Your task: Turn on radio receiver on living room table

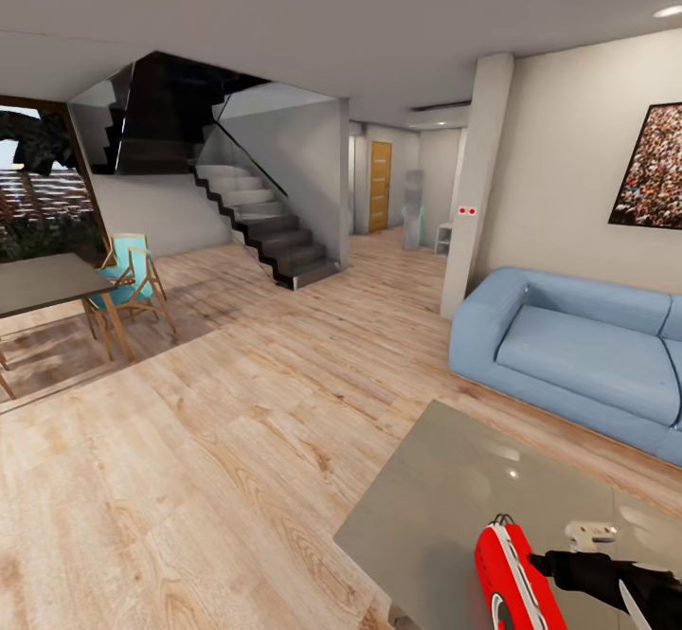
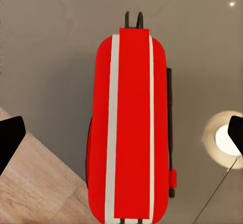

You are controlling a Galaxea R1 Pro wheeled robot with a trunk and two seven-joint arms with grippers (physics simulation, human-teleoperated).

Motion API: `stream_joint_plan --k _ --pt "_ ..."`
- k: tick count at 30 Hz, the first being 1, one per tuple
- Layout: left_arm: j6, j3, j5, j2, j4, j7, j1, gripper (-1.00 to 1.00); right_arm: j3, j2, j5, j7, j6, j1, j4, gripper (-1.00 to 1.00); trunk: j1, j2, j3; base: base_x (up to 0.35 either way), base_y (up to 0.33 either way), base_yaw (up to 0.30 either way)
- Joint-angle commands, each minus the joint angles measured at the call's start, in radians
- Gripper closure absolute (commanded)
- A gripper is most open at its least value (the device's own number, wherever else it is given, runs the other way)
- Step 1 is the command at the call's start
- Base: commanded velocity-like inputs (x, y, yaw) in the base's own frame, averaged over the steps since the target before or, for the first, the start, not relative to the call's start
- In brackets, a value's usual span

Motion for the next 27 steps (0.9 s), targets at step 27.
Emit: stream_joint_plan --k 27 --pt "0.0 0.0 0.0 -0.001 0.0 0.001 0.0 -1.0 0.0 0.003 0.002 -0.003 -0.002 0.0 0.013 -1.0 0.104 -0.189 -0.085 0.0 0.0 0.0"
